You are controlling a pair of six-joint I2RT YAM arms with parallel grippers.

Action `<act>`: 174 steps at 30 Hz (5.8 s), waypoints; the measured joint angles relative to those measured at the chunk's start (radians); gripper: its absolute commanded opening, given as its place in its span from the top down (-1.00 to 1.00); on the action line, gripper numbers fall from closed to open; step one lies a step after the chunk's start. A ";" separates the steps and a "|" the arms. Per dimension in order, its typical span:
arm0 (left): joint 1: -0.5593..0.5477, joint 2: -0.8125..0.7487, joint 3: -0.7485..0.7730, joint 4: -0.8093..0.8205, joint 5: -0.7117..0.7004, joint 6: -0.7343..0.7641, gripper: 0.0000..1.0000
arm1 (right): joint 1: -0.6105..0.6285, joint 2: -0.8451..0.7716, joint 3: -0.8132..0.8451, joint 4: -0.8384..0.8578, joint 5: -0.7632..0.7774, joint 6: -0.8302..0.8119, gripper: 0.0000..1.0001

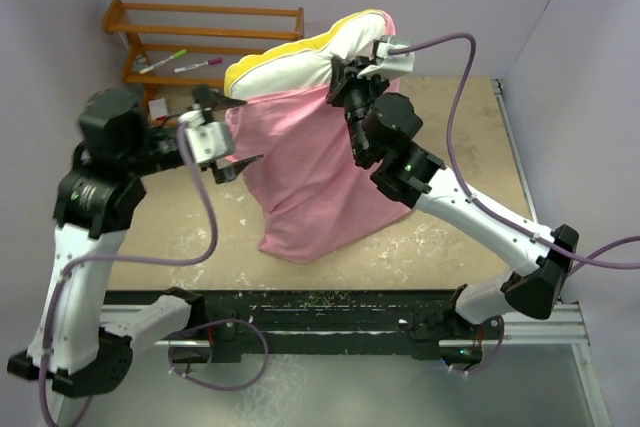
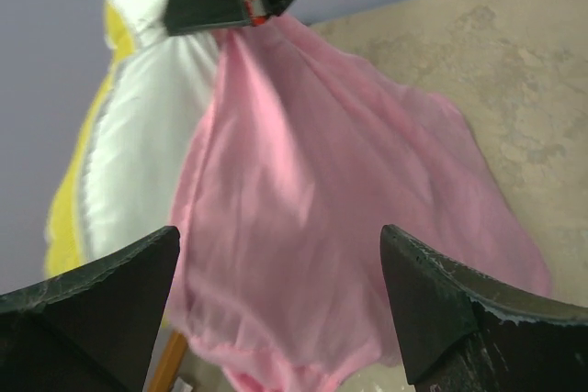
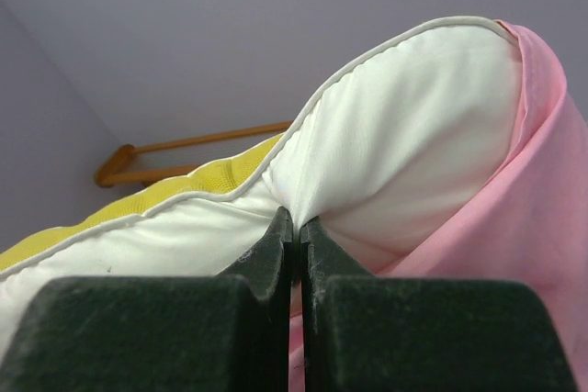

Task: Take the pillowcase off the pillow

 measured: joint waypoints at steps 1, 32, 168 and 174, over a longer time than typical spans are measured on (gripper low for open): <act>-0.040 0.027 0.005 -0.026 -0.025 0.025 -0.82 | -0.002 0.005 0.000 0.000 -0.002 0.004 1.00; -0.435 0.192 -0.122 0.122 -0.709 0.299 0.71 | -0.047 0.043 0.054 -0.084 -0.053 0.116 1.00; -0.285 0.478 0.583 -0.290 -0.569 -0.016 1.00 | -0.664 -0.320 -0.406 -0.097 -1.027 0.550 -0.04; -0.297 0.478 0.582 -0.289 -0.571 -0.016 1.00 | -0.663 -0.295 -0.404 -0.093 -1.044 0.521 0.16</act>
